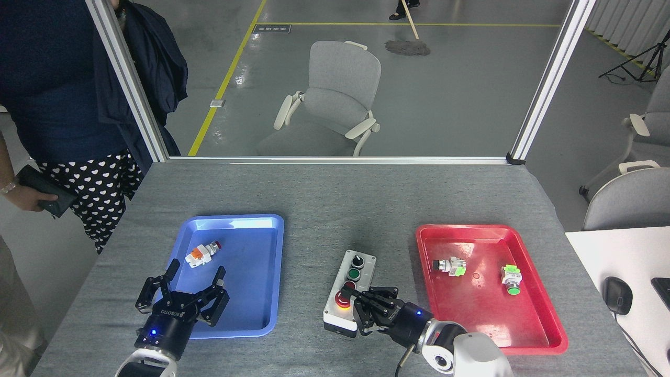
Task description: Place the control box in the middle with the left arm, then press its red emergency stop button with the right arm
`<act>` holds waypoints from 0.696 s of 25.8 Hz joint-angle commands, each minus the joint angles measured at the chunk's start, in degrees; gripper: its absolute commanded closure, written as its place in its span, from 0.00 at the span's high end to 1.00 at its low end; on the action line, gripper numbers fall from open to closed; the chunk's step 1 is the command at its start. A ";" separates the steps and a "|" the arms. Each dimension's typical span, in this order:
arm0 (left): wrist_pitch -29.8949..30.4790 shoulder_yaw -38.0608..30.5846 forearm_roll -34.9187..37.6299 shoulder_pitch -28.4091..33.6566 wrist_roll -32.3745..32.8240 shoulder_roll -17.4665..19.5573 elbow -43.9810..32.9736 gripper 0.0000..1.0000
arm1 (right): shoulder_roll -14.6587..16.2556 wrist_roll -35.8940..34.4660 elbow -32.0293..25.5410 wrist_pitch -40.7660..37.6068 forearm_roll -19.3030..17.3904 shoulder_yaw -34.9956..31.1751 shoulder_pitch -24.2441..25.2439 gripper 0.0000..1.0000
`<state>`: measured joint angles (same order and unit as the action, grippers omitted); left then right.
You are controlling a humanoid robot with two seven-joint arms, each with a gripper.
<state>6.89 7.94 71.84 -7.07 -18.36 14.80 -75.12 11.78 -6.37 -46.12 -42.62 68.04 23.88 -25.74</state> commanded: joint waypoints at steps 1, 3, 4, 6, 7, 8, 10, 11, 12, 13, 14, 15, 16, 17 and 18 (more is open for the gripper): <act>-0.12 -0.38 0.06 0.48 -0.27 -0.30 -0.20 0.99 | 0.52 0.13 0.06 -0.27 2.10 1.17 0.16 0.00; -0.12 -0.38 0.06 0.56 -0.27 -0.30 -0.20 0.99 | 0.44 0.22 0.15 0.17 2.27 1.17 0.34 0.00; -0.12 -0.38 0.06 0.65 -0.27 -0.30 -0.20 0.99 | 0.52 0.22 0.15 0.17 2.28 1.17 0.42 0.00; -0.12 -0.38 0.06 0.74 -0.27 -0.30 -0.20 0.99 | 0.44 0.22 0.94 0.17 2.28 1.25 0.42 0.00; -0.12 -0.47 0.14 1.18 -0.27 -0.30 -0.20 0.99 | 0.44 0.22 1.38 0.25 2.28 1.25 0.42 0.00; -0.38 -0.65 0.14 1.35 -0.27 -0.30 -0.20 0.99 | 0.44 0.22 1.47 0.25 2.28 1.25 0.42 0.00; -0.47 -0.65 0.14 1.35 -0.27 -0.21 -0.20 0.99 | 0.44 -0.05 1.38 0.34 1.48 0.99 0.42 0.00; -0.47 -0.65 0.14 1.35 -0.27 -0.21 -0.20 0.99 | 0.35 -0.22 1.38 0.34 1.40 0.73 0.25 0.00; -0.47 -0.65 0.14 1.35 -0.19 -0.21 -0.29 0.99 | 0.26 -0.66 1.12 0.25 1.22 0.37 0.16 0.00; -0.38 -0.65 0.14 1.35 -0.19 -0.21 -0.46 0.99 | 0.08 -0.93 0.50 -0.10 0.87 0.11 0.07 0.01; -0.47 -0.65 0.14 1.35 -0.01 -0.21 -0.81 0.99 | 0.00 -1.45 0.24 -0.27 -0.45 -0.42 -0.10 0.22; -0.47 -0.65 0.14 1.35 0.17 -0.30 -1.17 0.99 | 0.00 -2.07 -0.03 -0.45 -2.73 -1.38 -0.28 0.41; -0.47 -0.73 0.14 1.35 0.25 -0.30 -1.17 0.99 | 0.08 -2.33 -0.11 -0.45 -6.16 -2.52 -0.54 0.84; -0.47 -1.17 0.23 1.35 0.25 -0.38 -1.17 0.99 | 0.08 -2.25 -0.29 -0.36 -9.59 -3.23 -0.63 0.98; -0.21 -2.05 0.23 1.44 0.25 -0.38 -1.25 0.99 | 0.00 -2.33 -0.38 -0.45 -13.28 -3.67 -0.90 1.00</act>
<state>6.43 6.95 72.01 -5.71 -18.34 14.52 -76.08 11.88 -7.44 -46.01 -42.60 62.66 22.09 -26.13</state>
